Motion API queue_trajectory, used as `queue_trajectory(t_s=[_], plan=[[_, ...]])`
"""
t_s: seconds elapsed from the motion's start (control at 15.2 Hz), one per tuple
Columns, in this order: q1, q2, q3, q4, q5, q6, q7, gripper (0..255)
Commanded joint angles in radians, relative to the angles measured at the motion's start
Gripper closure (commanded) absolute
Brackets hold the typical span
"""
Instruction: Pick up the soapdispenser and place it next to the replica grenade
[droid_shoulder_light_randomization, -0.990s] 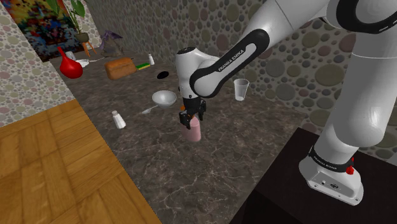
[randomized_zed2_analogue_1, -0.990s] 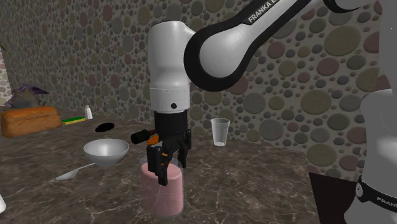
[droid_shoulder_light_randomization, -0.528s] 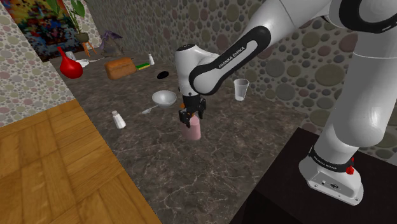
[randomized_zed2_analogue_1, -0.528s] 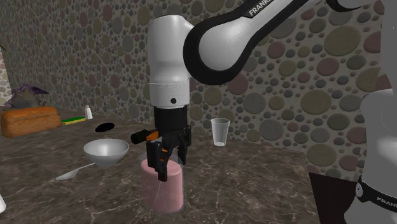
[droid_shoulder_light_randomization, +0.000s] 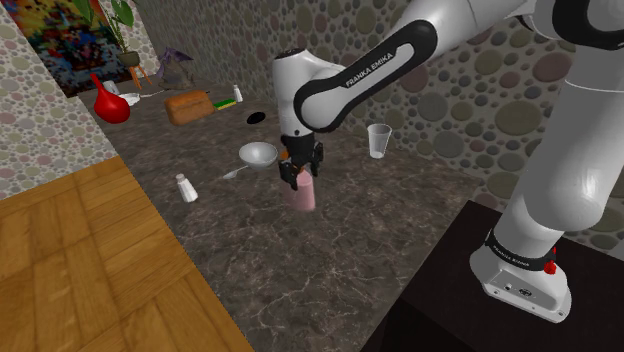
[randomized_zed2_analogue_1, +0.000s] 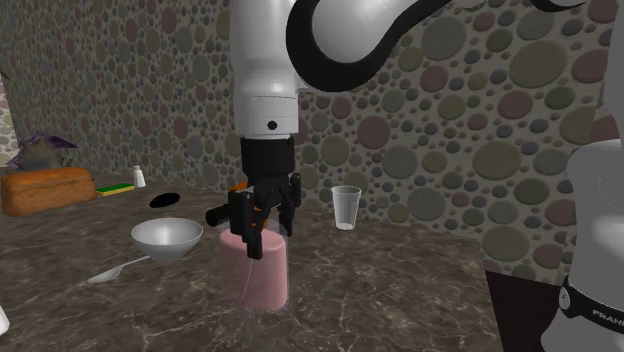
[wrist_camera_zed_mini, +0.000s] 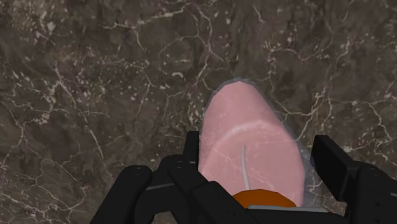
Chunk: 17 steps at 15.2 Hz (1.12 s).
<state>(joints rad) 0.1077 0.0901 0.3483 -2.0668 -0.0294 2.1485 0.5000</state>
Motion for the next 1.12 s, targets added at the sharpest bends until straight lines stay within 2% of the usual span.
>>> queue_trajectory(t_s=[0.0,1.06], plan=[[-0.002,-0.010,-0.001,0.017,0.004,-0.026,-0.005,255],[-0.006,-0.075,-0.002,0.162,0.030,-0.232,-0.023,255]])
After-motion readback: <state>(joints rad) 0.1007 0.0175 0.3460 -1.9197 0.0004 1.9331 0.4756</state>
